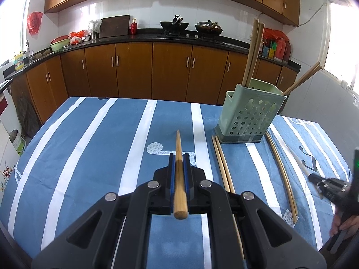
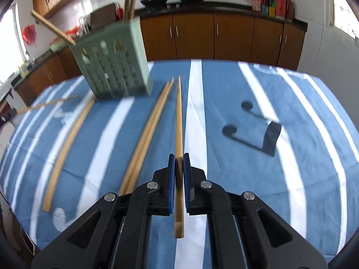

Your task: Organize utensils

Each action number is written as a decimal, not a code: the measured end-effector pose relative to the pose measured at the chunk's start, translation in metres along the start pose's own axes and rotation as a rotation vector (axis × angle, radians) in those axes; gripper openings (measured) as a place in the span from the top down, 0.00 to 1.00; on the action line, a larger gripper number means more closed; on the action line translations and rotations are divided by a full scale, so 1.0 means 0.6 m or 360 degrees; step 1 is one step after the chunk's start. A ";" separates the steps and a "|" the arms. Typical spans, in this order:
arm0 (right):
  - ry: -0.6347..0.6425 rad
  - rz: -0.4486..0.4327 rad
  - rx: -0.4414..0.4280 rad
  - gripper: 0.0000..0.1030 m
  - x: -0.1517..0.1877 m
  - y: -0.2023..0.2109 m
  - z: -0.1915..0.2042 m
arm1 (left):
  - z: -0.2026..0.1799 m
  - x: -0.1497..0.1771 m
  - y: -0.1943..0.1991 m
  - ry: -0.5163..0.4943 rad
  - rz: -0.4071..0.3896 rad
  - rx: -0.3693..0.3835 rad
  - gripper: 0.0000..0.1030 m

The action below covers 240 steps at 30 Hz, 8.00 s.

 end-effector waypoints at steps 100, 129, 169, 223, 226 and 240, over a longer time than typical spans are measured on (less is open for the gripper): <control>-0.0031 -0.0990 -0.0055 0.92 -0.331 0.218 0.015 | -0.237 -0.172 0.047 -0.0211 -0.0274 0.0385 0.92; -0.0197 -0.0098 -0.0164 0.77 -0.040 0.016 0.014 | -0.042 0.033 -0.007 -0.0025 0.0102 0.0124 0.69; -0.0096 0.0051 0.0005 0.93 -0.003 -0.047 0.024 | -0.085 0.159 -0.129 -0.0162 0.0430 0.0026 0.91; -0.0081 0.0040 0.0107 0.92 -0.036 -0.075 0.007 | 0.013 0.081 -0.171 -0.0042 0.0343 -0.0089 0.84; -0.0080 0.0041 0.0108 0.92 -0.033 -0.072 0.008 | 0.007 0.092 -0.160 -0.0105 0.0340 -0.0107 0.76; -0.0167 -0.0122 0.0027 0.93 -0.045 -0.019 -0.001 | 0.018 0.086 -0.113 -0.0042 0.0322 -0.0059 0.92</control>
Point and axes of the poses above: each gripper's, at about its wrist camera, not at the fingertips, and y roughly against the way its jaws point, z to its left, x to its underside, the point moved 8 cm from there along -y, roughly the way its jaws point, and after that the axes turned 15 degrees about y, right-handed, at the moved point
